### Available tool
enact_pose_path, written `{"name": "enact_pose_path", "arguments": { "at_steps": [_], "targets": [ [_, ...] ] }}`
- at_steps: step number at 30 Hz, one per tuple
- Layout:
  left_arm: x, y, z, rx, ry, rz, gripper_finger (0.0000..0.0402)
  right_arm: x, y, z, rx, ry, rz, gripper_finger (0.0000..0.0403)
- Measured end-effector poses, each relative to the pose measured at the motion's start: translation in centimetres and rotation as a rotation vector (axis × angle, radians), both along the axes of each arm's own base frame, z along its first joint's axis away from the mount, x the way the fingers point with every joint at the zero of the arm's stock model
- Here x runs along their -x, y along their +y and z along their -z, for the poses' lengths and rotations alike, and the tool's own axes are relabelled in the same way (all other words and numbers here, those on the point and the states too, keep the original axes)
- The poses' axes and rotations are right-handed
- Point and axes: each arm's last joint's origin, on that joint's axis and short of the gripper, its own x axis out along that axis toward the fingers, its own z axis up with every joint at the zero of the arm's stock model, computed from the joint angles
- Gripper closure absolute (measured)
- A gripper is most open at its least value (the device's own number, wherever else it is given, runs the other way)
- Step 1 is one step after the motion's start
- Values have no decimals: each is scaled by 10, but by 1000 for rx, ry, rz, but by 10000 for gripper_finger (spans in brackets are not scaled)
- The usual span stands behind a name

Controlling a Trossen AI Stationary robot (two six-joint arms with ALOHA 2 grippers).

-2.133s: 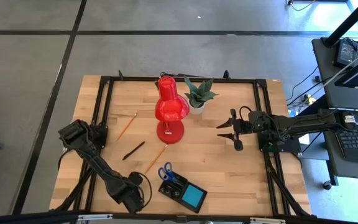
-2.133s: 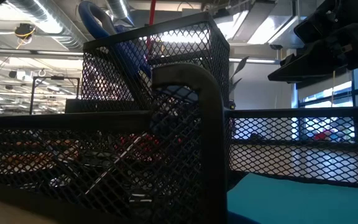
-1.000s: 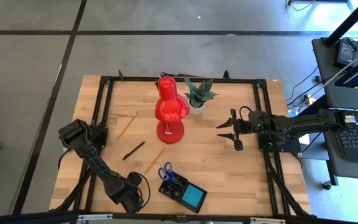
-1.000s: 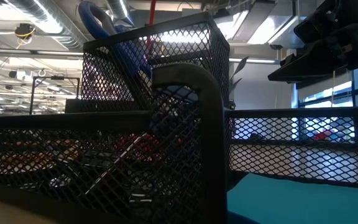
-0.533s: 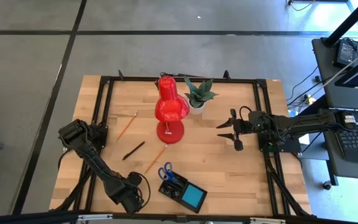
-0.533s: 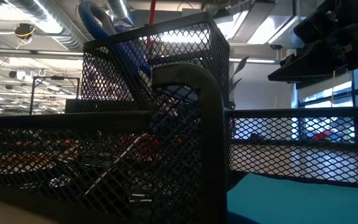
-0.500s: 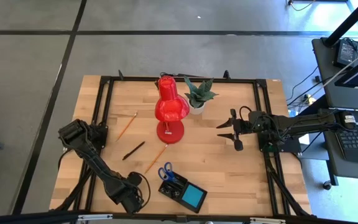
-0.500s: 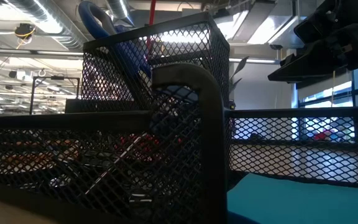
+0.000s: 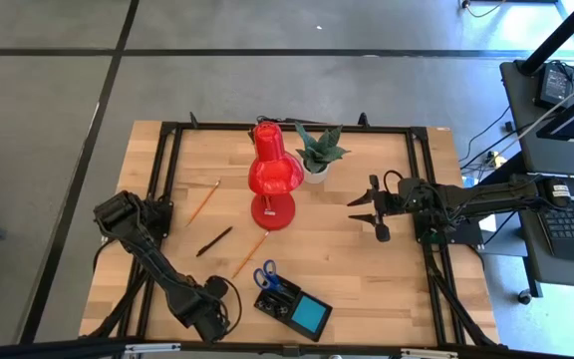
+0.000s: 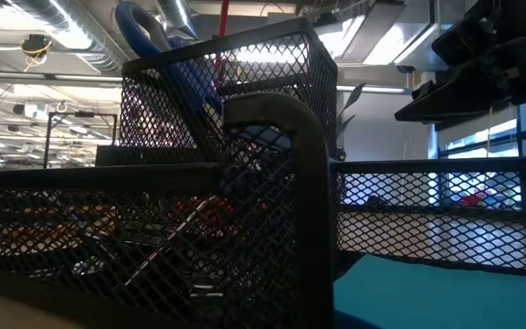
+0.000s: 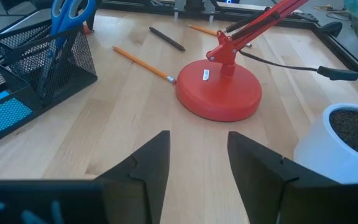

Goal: Pick and place office supplies into organizer
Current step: Put the red eraser into the black desk organizer

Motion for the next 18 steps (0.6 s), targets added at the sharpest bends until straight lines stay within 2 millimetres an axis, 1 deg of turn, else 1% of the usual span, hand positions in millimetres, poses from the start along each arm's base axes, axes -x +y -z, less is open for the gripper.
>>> {"name": "enact_pose_path", "arguments": {
  "at_steps": [4, 10, 14, 18],
  "targets": [
    [0, 0, -1, 1, -4, 18, 344, 0, 0, 0, 0, 0, 0, 238],
    [0, 2, -9, 3, -41, 23, 358, 0, 0, 0, 0, 0, 0, 238],
    [-1, 3, -21, 2, -127, 18, 369, 0, 0, 0, 0, 0, 0, 238],
    [-3, 5, -38, -3, -263, 8, 381, 0, 0, 0, 1, -2, 0, 238]
  ]
}}
